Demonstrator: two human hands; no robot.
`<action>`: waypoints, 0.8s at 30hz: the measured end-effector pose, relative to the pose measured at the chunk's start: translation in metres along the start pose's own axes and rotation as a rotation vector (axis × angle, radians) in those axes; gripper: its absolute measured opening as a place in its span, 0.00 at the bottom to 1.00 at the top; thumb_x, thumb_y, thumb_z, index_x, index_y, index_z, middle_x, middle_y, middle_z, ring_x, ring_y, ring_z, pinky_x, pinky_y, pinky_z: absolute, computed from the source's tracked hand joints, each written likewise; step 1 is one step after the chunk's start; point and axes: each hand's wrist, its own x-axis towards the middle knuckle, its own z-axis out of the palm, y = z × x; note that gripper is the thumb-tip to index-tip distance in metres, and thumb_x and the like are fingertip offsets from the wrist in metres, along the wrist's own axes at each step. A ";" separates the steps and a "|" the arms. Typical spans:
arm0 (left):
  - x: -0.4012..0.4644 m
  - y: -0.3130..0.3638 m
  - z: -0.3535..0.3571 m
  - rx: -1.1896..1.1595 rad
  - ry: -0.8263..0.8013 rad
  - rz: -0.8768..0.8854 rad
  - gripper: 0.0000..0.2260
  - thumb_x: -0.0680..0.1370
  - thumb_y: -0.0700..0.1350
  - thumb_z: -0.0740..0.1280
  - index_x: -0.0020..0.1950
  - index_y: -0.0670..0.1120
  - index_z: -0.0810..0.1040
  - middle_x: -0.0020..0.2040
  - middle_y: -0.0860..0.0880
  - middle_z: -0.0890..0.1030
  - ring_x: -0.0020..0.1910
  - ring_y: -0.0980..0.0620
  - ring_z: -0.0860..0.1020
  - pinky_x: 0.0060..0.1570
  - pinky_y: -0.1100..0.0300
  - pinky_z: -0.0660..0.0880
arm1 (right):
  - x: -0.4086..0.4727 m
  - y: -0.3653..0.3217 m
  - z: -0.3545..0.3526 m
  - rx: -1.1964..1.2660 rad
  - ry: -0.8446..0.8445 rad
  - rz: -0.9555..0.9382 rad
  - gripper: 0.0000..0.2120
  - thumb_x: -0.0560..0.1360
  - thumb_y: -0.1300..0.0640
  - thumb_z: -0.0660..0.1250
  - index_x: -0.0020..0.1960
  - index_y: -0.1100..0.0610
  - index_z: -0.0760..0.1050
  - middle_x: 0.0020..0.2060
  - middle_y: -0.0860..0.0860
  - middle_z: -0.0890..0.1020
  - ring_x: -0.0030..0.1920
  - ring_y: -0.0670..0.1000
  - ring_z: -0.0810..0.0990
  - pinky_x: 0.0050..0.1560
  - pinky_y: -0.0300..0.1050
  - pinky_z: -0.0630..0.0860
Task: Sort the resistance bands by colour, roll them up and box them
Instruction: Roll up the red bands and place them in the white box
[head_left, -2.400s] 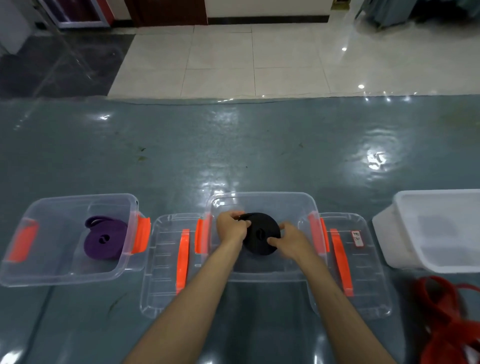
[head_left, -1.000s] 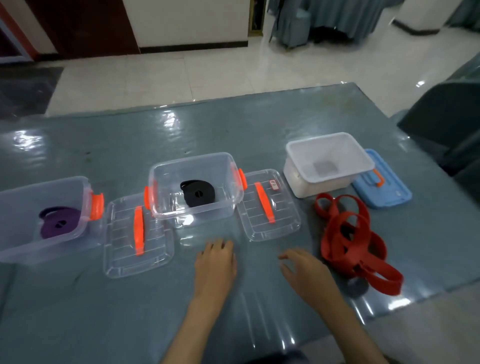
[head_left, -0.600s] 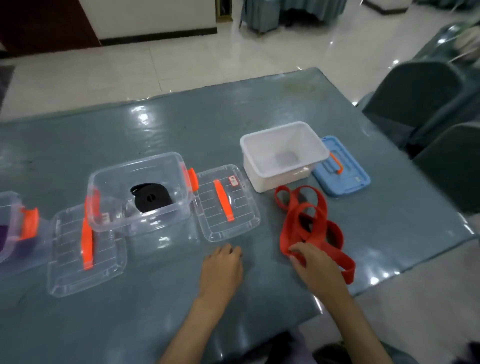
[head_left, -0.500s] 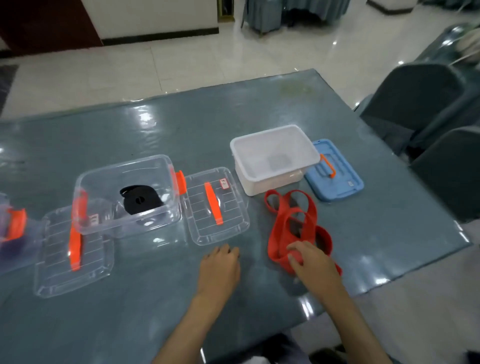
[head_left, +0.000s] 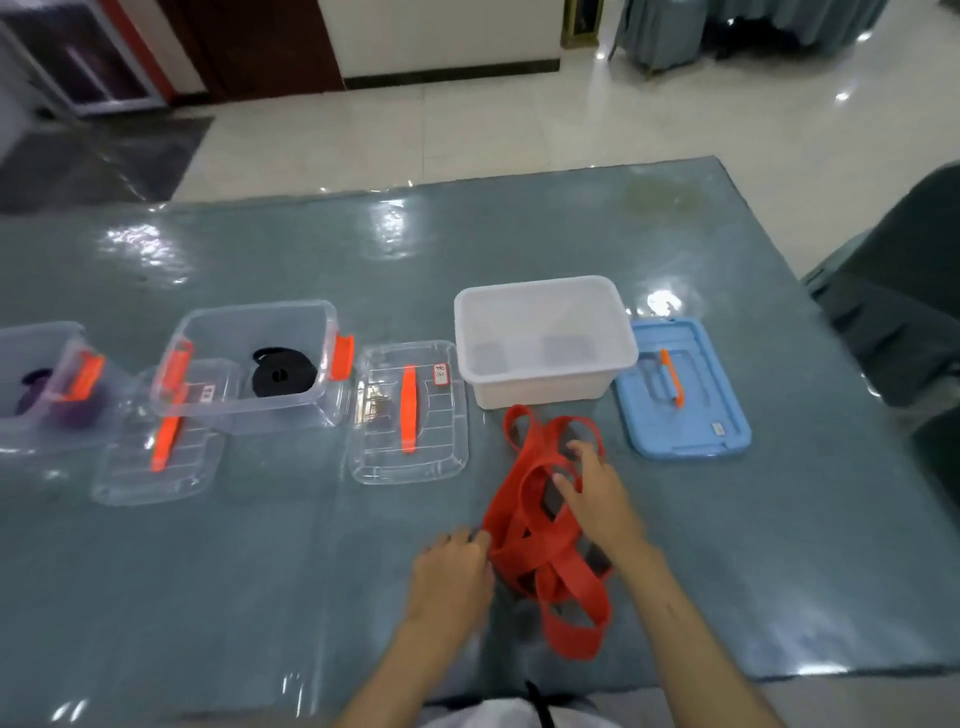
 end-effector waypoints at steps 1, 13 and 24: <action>-0.001 0.003 -0.001 -0.027 0.007 -0.013 0.13 0.65 0.50 0.79 0.46 0.52 0.82 0.41 0.50 0.82 0.39 0.44 0.83 0.35 0.53 0.79 | 0.007 0.005 0.003 -0.006 -0.048 0.004 0.21 0.79 0.52 0.70 0.70 0.55 0.72 0.63 0.56 0.81 0.63 0.60 0.80 0.63 0.56 0.77; 0.020 0.029 -0.029 -0.827 0.114 -0.009 0.45 0.73 0.66 0.74 0.84 0.56 0.56 0.79 0.64 0.55 0.79 0.66 0.53 0.76 0.69 0.52 | -0.012 -0.034 -0.045 0.348 -0.017 -0.144 0.21 0.69 0.51 0.82 0.60 0.42 0.82 0.43 0.43 0.84 0.44 0.41 0.81 0.48 0.29 0.76; 0.028 0.043 -0.064 -1.363 0.216 -0.014 0.16 0.76 0.43 0.78 0.62 0.50 0.81 0.52 0.49 0.87 0.52 0.49 0.86 0.55 0.53 0.81 | -0.036 -0.062 -0.070 0.391 0.023 -0.292 0.12 0.72 0.53 0.80 0.54 0.44 0.87 0.47 0.43 0.77 0.47 0.44 0.80 0.48 0.32 0.74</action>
